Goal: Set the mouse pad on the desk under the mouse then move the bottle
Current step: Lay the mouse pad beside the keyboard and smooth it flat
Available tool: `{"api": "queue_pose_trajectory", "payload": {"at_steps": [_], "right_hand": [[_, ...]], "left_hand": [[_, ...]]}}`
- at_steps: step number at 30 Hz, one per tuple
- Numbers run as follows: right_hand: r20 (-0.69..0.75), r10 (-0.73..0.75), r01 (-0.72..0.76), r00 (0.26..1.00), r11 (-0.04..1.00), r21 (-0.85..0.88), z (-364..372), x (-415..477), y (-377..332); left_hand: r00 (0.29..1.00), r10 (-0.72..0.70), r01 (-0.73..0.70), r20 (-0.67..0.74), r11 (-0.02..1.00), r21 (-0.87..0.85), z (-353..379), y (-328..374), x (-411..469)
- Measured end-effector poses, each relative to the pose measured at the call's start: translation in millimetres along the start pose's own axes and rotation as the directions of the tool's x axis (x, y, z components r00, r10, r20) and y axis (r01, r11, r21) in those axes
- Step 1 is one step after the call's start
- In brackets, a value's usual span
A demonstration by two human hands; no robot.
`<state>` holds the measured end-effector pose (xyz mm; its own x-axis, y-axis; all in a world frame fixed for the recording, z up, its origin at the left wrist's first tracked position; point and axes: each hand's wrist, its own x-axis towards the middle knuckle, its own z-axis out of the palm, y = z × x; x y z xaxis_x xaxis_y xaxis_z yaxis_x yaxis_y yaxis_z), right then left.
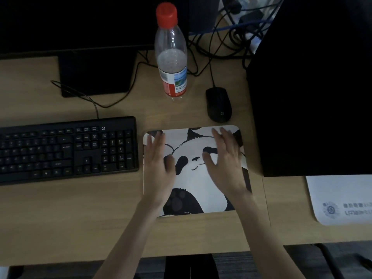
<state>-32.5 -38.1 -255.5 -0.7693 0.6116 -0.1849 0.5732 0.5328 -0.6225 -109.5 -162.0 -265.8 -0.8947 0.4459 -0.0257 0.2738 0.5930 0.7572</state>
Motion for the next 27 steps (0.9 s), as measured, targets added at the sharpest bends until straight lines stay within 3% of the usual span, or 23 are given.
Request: {"api": "queue_pose_trajectory", "payload": {"at_steps": [4,11,21,27], "right_hand": [[0.1,-0.087,0.091,0.991,0.995,-0.033,22.3,15.7,-7.0],[0.118,-0.165,0.183,0.979,0.969,-0.163,34.8,28.6,-2.4],[-0.048,-0.004,-0.004,0.999,0.987,-0.163,11.1,28.4,32.2],[-0.067,0.07,-0.078,0.995,0.989,-0.127,5.6,10.8,45.3]], "left_hand": [[0.98,0.099,-0.125,0.173,0.982,0.142,20.8,4.0,21.4],[0.975,0.088,-0.132,0.206,0.969,0.21,31.0,-9.1,33.0],[0.987,0.052,-0.084,0.151,0.973,0.213,19.0,-27.9,30.3],[0.995,-0.015,-0.001,0.095,0.986,0.17,12.5,-35.0,3.2]]}}
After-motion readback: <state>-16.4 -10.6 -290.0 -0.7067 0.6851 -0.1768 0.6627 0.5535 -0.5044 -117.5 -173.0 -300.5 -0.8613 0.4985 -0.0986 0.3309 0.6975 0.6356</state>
